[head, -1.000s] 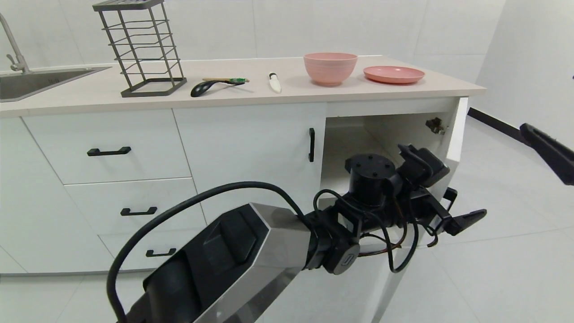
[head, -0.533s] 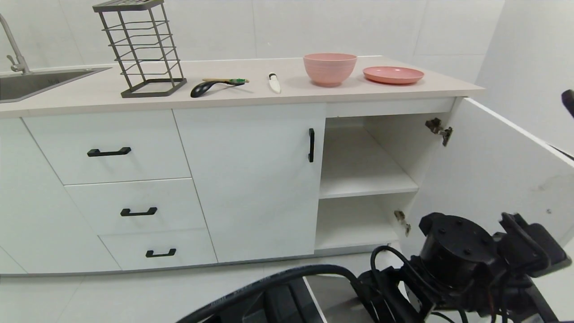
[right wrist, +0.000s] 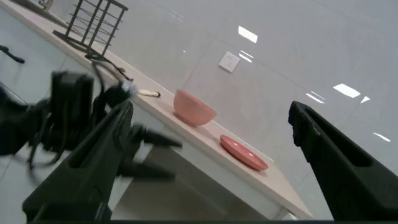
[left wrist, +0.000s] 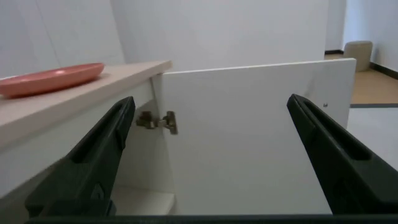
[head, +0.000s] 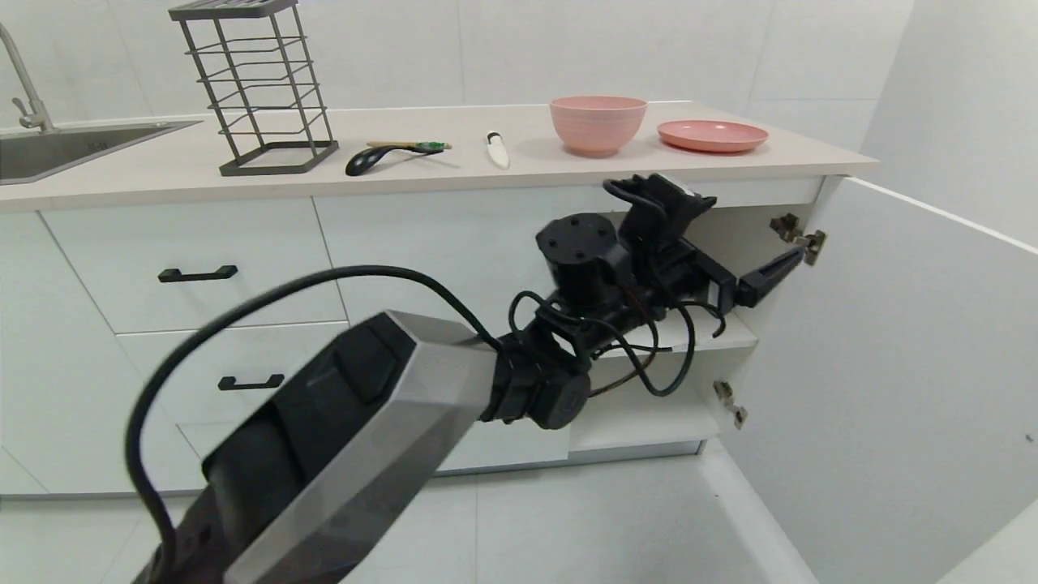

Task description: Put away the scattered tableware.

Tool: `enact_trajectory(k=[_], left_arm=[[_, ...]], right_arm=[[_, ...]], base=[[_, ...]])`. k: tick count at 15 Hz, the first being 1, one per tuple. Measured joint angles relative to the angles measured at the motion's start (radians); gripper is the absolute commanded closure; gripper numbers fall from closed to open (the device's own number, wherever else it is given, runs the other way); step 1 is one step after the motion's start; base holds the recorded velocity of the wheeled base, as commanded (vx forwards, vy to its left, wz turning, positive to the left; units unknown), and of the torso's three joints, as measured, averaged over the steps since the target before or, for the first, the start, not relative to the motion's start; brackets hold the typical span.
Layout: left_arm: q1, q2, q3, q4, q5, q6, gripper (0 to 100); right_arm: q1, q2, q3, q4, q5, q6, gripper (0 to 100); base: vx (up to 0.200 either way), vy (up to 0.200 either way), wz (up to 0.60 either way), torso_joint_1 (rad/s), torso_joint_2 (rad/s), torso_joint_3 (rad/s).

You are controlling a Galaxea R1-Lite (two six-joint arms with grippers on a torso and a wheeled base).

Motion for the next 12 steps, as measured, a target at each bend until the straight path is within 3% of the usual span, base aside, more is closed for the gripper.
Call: enact_trajectory(k=[2,5,7,9,12], left_arm=[[0.046,-0.129,0.199,-0.021,0.002,-0.005,0],[0.136,-0.388,0.667,-0.07,0.004,-0.008,0],[0.217,-0.592,1.011,-0.144,0.0,-0.008,0],[0.34,-0.806,1.312,-0.234,0.0,-0.005,0],[0.551,-1.096,1.598,-0.301,-0.025,-0.001,0]], right_arm=[[0.001,-0.052,0.1,0.003,0.0,0.0,0],[0.001,-0.124,0.169,0.086,-0.003,0.001,0],[0.0,-0.197,0.177,0.224,-0.005,0.001,0],[0.0,-0.285,0.177,0.333,-0.007,0.0,0],[-0.002,-0.448,0.178,0.511,-0.008,0.0,0]], base=[[0.0,0.0,0.0,0.0,0.0,0.0],[0.0,0.0,0.0,0.0,0.0,0.0],[0.0,0.0,0.0,0.0,0.0,0.0],[0.0,0.0,0.0,0.0,0.0,0.0],[0.0,0.0,0.0,0.0,0.0,0.0]])
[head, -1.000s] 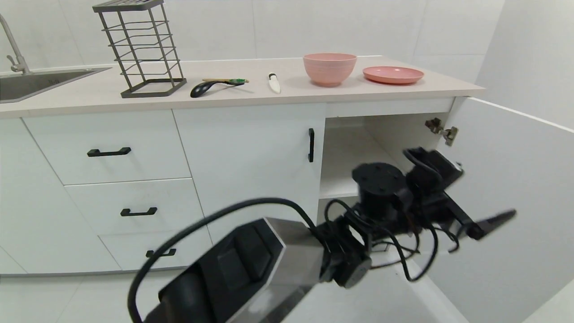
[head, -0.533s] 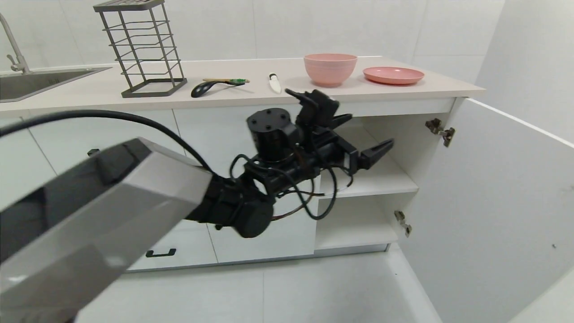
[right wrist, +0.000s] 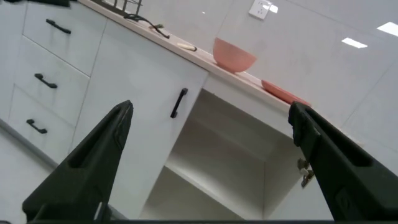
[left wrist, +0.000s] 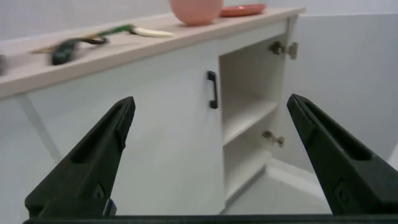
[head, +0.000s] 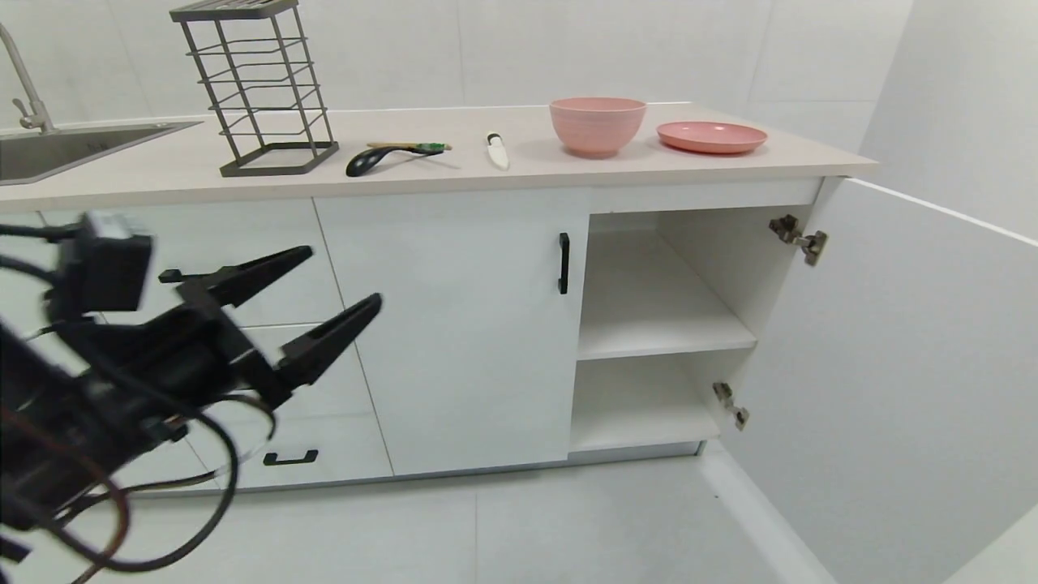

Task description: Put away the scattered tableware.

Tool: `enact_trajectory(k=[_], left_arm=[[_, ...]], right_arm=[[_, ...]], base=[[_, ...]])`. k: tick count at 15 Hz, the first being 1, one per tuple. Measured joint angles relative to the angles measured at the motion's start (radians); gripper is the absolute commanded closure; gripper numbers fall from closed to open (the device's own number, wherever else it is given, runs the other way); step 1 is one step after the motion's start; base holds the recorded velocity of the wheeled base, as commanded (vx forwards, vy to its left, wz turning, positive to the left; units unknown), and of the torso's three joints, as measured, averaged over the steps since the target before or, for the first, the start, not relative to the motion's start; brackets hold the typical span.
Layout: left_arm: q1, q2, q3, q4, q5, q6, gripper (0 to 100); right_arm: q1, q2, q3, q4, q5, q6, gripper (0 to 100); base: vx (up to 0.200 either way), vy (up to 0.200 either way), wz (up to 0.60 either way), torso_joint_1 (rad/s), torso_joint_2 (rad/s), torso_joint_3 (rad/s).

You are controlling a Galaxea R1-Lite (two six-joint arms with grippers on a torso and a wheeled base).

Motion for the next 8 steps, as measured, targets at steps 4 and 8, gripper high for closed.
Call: enact_trajectory(k=[4,8], left_arm=[[0.136,-0.362,0.213,0.035,-0.031,0.004,0],[0.187,-0.668,0.276,0.277,-0.033,0.002,0]], right_arm=[[0.064,-0.268,0.0,0.322,-0.013,0.0,0],[0.098,-0.5,0.0,0.653,-0.225,0.04,0]], base=[[0.0,0.0,0.0,0.0,0.0,0.0],[0.0,0.0,0.0,0.0,0.0,0.0]])
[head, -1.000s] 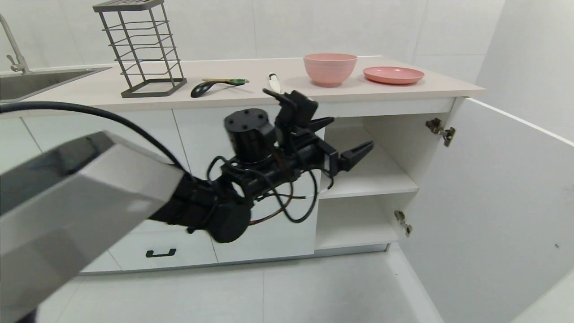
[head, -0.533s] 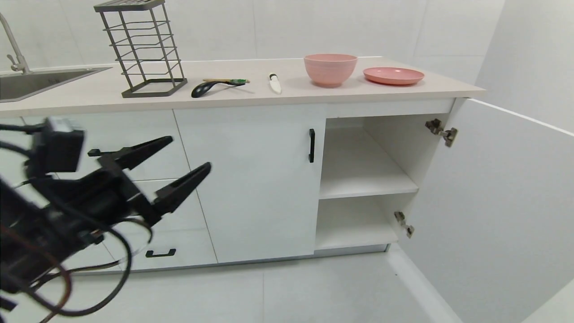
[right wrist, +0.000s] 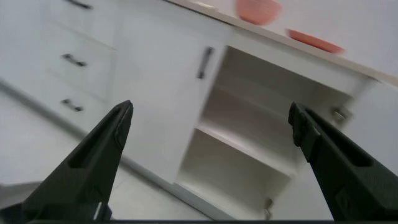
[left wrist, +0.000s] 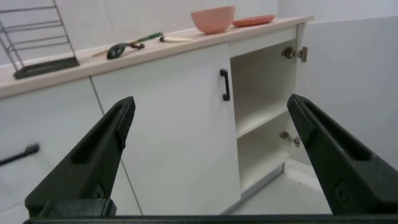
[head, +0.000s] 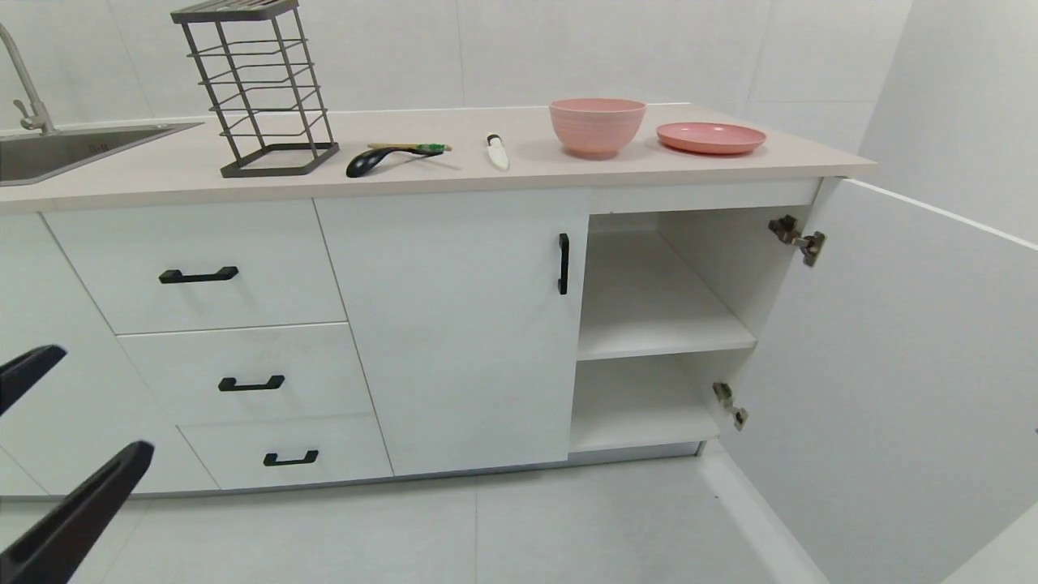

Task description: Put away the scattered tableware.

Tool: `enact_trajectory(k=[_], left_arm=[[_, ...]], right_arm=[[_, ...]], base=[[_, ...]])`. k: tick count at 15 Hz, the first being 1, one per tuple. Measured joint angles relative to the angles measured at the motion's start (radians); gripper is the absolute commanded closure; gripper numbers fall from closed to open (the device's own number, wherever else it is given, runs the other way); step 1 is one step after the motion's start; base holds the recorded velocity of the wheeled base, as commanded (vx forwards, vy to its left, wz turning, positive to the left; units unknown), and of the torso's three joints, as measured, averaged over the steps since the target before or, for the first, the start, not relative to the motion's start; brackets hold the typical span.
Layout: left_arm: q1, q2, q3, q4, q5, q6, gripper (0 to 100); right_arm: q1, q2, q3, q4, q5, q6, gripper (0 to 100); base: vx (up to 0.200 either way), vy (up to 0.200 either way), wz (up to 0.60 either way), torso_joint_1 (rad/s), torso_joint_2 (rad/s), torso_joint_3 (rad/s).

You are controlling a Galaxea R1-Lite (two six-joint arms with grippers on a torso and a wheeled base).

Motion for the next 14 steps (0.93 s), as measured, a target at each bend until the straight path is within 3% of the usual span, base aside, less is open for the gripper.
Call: enact_trajectory(k=[1,3,7,8,10,12,14], left_arm=[[0.015,-0.087,0.005,0.094,0.0,-0.002,0],[0.036,-0.253,0.008,0.276,0.002,-0.011,0],[0.07,-0.571,0.009,0.853,0.055,-0.035,0],[0.085,-0.622,0.011,0.938,0.078,-0.04,0],[0.106,-0.694,0.011,1.035,0.135,-0.05,0],[0.115,-0.729,0.013,1.007,0.305,-0.044,0],[0.118,-0.745,0.016,1.031,0.382,-0.032,0]], right_arm=[[0.003,-0.026,0.0,0.104,-0.112,0.034,0],[0.004,-0.055,0.0,0.224,-0.23,0.085,0],[0.004,-0.072,-0.001,0.233,-0.248,0.174,0],[0.004,-0.073,-0.001,0.231,-0.249,0.186,0],[0.004,-0.073,-0.001,0.231,-0.262,0.186,0],[0.004,-0.074,-0.001,0.259,-0.424,0.161,0],[0.003,-0.075,-0.001,0.279,-0.458,0.181,0]], base=[[0.0,0.0,0.0,0.0,0.0,0.0],[0.0,0.0,0.0,0.0,0.0,0.0],[0.0,0.0,0.0,0.0,0.0,0.0],[0.0,0.0,0.0,0.0,0.0,0.0],[0.0,0.0,0.0,0.0,0.0,0.0],[0.0,0.0,0.0,0.0,0.0,0.0],[0.0,0.0,0.0,0.0,0.0,0.0]])
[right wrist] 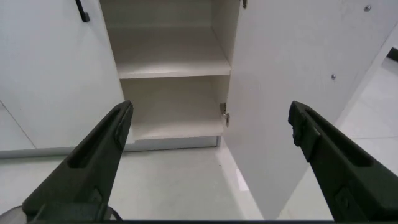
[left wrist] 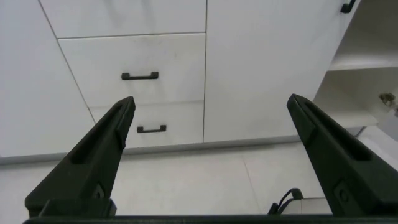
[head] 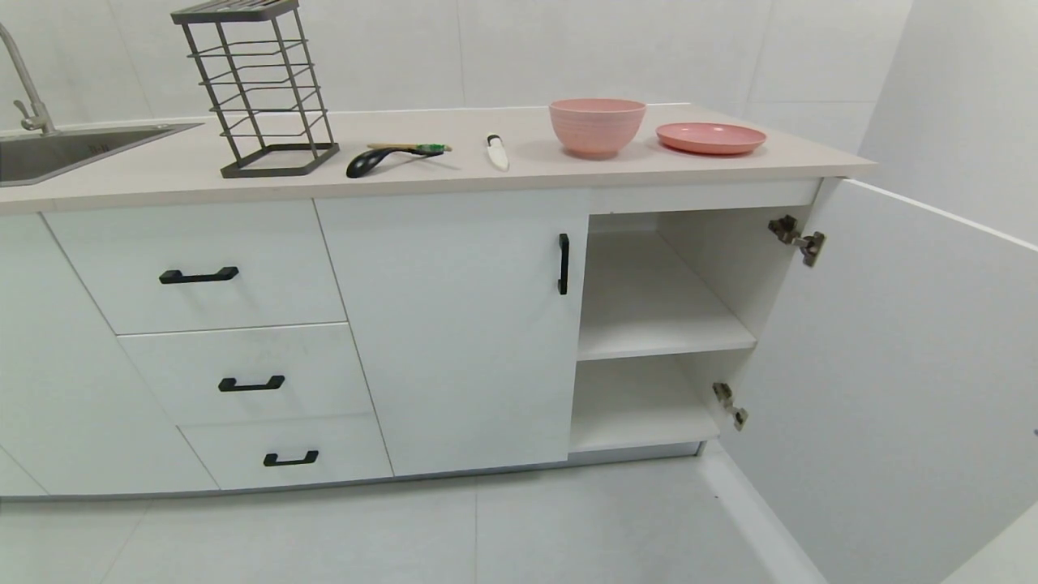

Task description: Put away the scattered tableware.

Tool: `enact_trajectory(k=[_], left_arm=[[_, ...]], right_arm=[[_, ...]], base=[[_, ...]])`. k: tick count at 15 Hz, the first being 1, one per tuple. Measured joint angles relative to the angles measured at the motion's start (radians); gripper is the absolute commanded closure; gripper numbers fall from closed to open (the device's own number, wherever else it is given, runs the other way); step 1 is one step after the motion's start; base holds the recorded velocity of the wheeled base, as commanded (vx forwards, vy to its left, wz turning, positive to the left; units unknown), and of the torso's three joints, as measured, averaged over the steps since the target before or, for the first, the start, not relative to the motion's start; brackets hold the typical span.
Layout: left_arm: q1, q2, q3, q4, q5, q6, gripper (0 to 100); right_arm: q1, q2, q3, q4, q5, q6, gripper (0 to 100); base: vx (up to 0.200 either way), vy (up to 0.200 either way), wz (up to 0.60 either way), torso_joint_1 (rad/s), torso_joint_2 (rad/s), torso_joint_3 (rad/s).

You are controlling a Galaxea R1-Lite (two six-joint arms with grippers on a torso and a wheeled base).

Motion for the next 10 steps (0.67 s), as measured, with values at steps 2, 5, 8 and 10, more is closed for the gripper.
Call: enact_trajectory(k=[2,5,8,10], left_arm=[[0.0,-0.006,0.001,0.021,0.024,0.013,0],[0.001,-0.008,0.002,0.023,0.024,0.004,0],[0.001,-0.008,0.003,0.023,0.023,0.002,0],[0.001,-0.008,0.003,0.023,0.023,0.002,0]], right_arm=[[0.0,0.0,0.0,0.0,0.0,0.007,0],[0.001,0.0,0.001,0.0,0.001,0.01,0],[0.001,0.0,0.001,0.0,0.001,0.01,0],[0.001,0.0,0.001,0.0,0.001,0.011,0]], base=[[0.0,0.0,0.0,0.0,0.0,0.0],[0.0,0.0,0.0,0.0,0.0,0.0],[0.0,-0.133,0.0,0.002,0.0,0.003],[0.1,-0.2,0.0,0.002,0.0,0.0]])
